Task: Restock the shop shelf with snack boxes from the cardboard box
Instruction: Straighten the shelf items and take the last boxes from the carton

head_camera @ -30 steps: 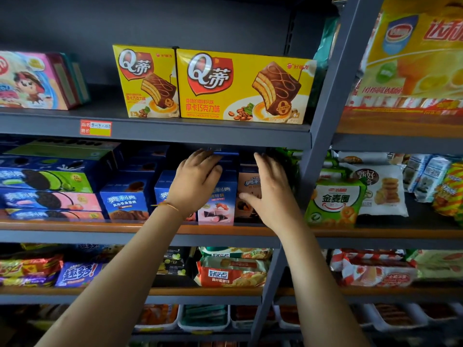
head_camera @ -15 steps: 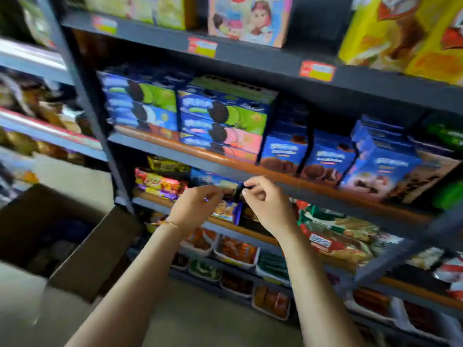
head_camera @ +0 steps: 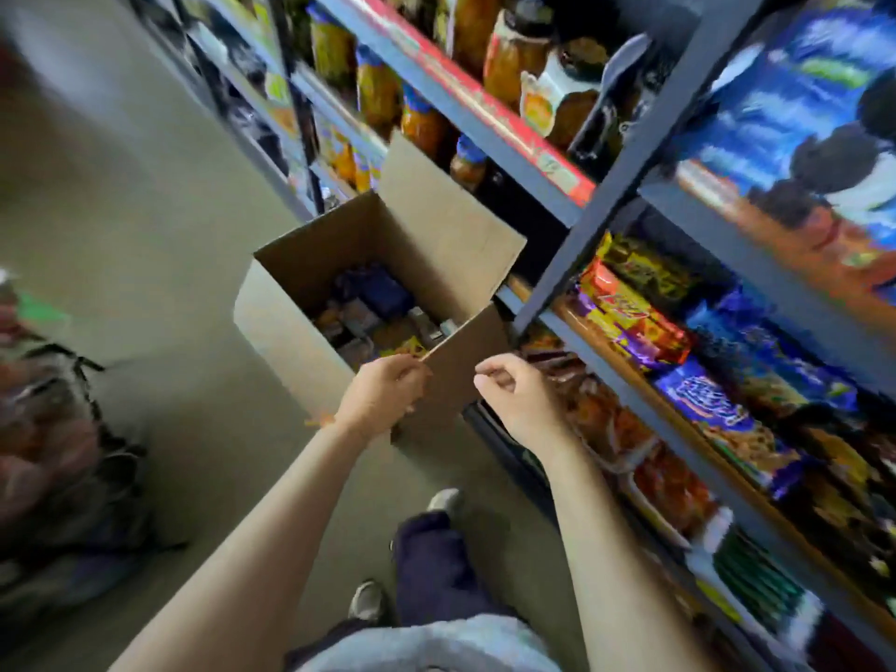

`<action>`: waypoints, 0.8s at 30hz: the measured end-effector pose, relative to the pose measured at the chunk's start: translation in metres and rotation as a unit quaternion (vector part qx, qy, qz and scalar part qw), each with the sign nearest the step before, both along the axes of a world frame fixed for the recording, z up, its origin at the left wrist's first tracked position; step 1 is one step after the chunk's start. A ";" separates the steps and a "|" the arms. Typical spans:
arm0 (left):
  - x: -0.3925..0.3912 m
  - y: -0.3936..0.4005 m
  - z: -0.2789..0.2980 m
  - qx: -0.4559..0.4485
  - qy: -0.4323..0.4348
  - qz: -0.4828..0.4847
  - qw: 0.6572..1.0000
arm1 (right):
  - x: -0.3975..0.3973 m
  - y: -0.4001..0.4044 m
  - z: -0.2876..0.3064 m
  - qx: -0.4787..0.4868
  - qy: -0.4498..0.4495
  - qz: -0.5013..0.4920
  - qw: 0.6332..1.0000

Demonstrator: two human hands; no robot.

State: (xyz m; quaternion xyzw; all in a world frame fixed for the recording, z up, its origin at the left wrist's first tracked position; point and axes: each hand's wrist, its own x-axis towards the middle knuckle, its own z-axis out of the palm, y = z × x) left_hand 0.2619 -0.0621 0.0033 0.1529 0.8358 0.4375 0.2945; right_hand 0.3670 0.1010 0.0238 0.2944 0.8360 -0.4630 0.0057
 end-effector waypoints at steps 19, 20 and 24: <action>-0.216 0.048 -0.160 -0.177 -0.067 0.020 0.982 | -0.262 0.066 -0.188 -0.061 -0.260 0.052 0.962; -0.223 0.052 -0.170 -0.174 -0.082 0.022 0.981 | -0.270 0.066 -0.201 -0.053 -0.279 0.047 0.958; -0.251 0.071 -0.216 -0.166 -0.123 -0.001 0.978 | -0.298 0.070 -0.259 0.004 -0.355 0.056 0.933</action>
